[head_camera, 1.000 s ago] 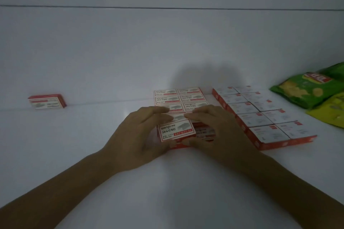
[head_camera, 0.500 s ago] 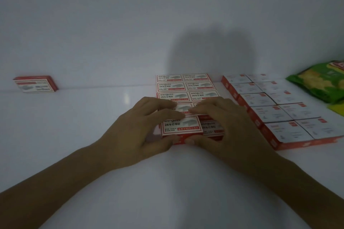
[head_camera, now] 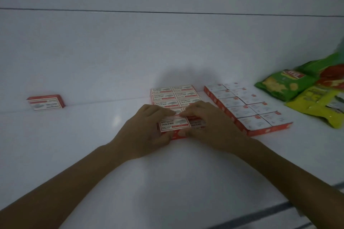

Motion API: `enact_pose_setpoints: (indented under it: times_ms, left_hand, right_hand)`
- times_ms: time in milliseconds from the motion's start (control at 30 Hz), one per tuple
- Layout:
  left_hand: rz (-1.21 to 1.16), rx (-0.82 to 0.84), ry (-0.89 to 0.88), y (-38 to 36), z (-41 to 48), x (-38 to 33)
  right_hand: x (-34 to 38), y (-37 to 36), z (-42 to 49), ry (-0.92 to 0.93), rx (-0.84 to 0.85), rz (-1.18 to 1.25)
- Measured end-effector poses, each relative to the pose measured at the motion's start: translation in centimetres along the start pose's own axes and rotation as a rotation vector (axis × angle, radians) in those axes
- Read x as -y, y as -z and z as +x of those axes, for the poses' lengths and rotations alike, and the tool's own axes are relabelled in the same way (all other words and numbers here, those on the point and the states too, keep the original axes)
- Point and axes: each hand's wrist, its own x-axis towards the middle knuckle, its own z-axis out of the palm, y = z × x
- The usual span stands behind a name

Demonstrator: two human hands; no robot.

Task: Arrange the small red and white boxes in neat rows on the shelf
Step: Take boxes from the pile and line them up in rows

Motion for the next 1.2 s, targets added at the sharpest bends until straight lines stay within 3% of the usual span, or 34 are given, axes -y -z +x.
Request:
enact_pose_setpoints:
  times_ms: [133,300,500,600,833,967,1067,1200]
  left_hand:
    - [0.041,0.042,0.036,0.6,0.1,-0.9]
    - [0.129,0.049,-0.039,2.0,-0.2,-0.2]
    - [0.206,0.109,-0.07,6.6,-4.0,2.8]
    - [0.252,0.121,-0.042,9.2,-7.3,5.1]
    - [0.249,0.03,0.27,15.0,-16.1,10.5]
    - [0.056,-0.088,0.49,16.3,-18.0,13.9]
    - [0.002,-0.148,0.59,16.2,-17.3,15.0]
    - [0.061,-0.13,0.584,15.8,-17.2,15.5]
  right_hand:
    - [1.3,0.6,0.0,-0.089,0.058,-0.005]
    - [3.7,1.2,-1.2,-0.15,-0.014,-0.017]
    - [8.6,-1.1,-0.6,-0.143,-0.051,-0.082]
    - [12.6,-3.9,1.1,-0.04,-0.084,-0.092]
    - [21.8,-12.1,7.8,0.214,0.007,-0.117]
    - [24.9,-16.4,12.1,0.285,0.037,-0.121]
    - [25.3,-18.1,15.8,0.194,-0.038,-0.082]
    - [24.7,-18.8,19.3,0.063,-0.123,-0.118]
